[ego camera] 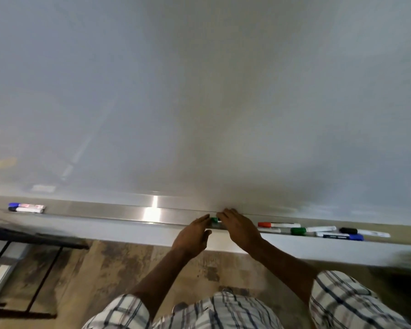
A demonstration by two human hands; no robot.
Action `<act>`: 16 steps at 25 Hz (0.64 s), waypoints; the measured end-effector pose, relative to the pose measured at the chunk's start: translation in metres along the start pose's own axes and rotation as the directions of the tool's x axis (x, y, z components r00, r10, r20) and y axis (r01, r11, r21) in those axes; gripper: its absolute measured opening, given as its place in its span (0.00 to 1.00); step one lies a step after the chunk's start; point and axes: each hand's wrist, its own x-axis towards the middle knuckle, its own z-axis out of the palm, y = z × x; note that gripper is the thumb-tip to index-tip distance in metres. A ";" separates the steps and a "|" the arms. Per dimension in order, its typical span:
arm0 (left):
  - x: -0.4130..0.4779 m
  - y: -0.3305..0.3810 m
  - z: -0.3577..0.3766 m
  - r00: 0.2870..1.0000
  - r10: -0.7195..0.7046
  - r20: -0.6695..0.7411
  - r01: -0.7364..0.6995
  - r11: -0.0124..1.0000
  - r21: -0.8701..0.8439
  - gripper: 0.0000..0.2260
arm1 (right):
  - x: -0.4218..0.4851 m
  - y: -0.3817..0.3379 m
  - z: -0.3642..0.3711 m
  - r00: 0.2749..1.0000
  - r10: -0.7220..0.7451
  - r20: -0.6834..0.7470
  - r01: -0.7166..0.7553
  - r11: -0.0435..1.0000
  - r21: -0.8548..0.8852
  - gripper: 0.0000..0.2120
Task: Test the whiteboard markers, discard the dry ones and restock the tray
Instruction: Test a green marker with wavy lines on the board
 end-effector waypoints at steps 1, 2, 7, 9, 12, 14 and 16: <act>-0.001 -0.002 -0.005 0.999 0.016 -0.036 -0.016 1.000 -0.012 0.19 | 0.001 -0.005 -0.001 1.000 -0.005 0.004 0.005 1.000 0.005 0.28; -0.002 -0.003 -0.009 0.997 0.030 -0.071 -0.032 0.999 -0.033 0.18 | 0.000 -0.009 -0.002 1.000 -0.003 -0.001 0.003 1.000 0.015 0.28; -0.001 -0.015 -0.037 0.978 0.151 -0.145 -0.160 0.986 -0.054 0.13 | -0.007 -0.032 -0.011 0.996 0.014 -0.088 -0.014 1.000 -0.001 0.25; -0.002 -0.023 -0.050 0.963 0.241 -0.120 -0.249 0.967 -0.054 0.12 | -0.009 -0.040 -0.020 0.989 0.017 -0.148 -0.026 0.998 -0.062 0.21; -0.011 -0.034 -0.074 0.925 0.370 -0.087 -0.376 0.924 -0.066 0.13 | -0.011 -0.055 -0.039 0.970 -0.084 -0.227 0.039 0.980 -0.194 0.15; -0.013 -0.041 -0.088 0.881 0.461 -0.111 -0.467 0.884 -0.034 0.13 | -0.010 -0.067 -0.052 0.958 -0.103 -0.268 0.049 0.979 -0.200 0.12; -0.018 -0.047 -0.104 0.829 0.546 -0.120 -0.549 0.836 0.013 0.13 | -0.009 -0.083 -0.062 0.951 -0.066 -0.302 0.014 0.985 -0.171 0.09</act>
